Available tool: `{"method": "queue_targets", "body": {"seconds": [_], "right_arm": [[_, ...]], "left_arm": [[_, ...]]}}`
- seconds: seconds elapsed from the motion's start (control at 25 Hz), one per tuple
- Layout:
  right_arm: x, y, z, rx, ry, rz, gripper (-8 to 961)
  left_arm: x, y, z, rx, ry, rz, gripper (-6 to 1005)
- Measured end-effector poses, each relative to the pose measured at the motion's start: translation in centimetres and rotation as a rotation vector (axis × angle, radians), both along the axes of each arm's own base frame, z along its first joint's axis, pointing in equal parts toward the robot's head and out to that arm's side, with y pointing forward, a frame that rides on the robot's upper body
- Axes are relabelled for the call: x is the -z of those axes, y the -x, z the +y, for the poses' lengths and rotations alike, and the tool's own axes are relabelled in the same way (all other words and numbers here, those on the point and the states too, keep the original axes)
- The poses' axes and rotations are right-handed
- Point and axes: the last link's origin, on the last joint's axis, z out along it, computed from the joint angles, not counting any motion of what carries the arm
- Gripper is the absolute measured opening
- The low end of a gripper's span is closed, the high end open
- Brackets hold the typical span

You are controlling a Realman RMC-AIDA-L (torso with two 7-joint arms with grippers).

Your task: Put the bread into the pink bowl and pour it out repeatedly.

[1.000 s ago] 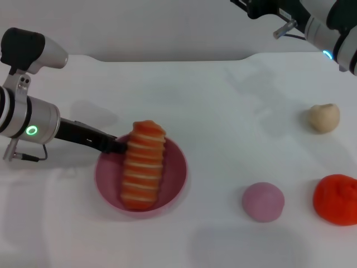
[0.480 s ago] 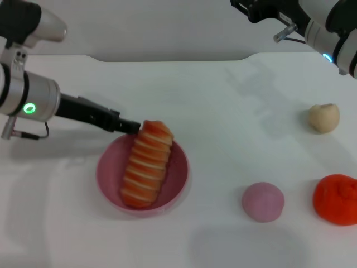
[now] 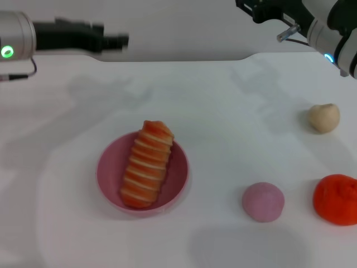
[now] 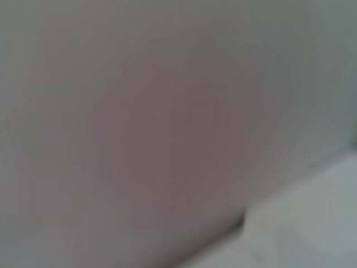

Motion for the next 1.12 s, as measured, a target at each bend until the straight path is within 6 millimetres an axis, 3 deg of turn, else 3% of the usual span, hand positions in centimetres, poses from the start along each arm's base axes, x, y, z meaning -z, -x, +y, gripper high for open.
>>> {"method": "queue_targets", "body": {"seconds": [0.2,0.44,0.68,0.84,1.12], "right_arm": [[-0.1,-0.5,0.2,0.027,-0.021,0.006,635],[-0.1,-1.3,0.6,0.075,-0.026,0.044,634],[-0.2,-2.4,1.4,0.140,-0.058,0.072,634],[-0.5,-3.4,1.9,0.203,-0.095,0.110,635],[-1.1,-5.3,2.8,0.300,-0.146,0.173,635]], "left_arm": [[-1.1,-0.4,0.1,0.140,-0.170,-0.132,663],[-0.8,0.7,-0.2,0.214,-0.314,-0.223,663],[-0.2,3.0,-0.7,0.247,-0.488,-0.363,663],[-0.4,5.6,-2.4,0.314,-0.722,-0.474,663],[-1.2,8.8,-4.4,0.291,-0.987,-0.451,663]]}}
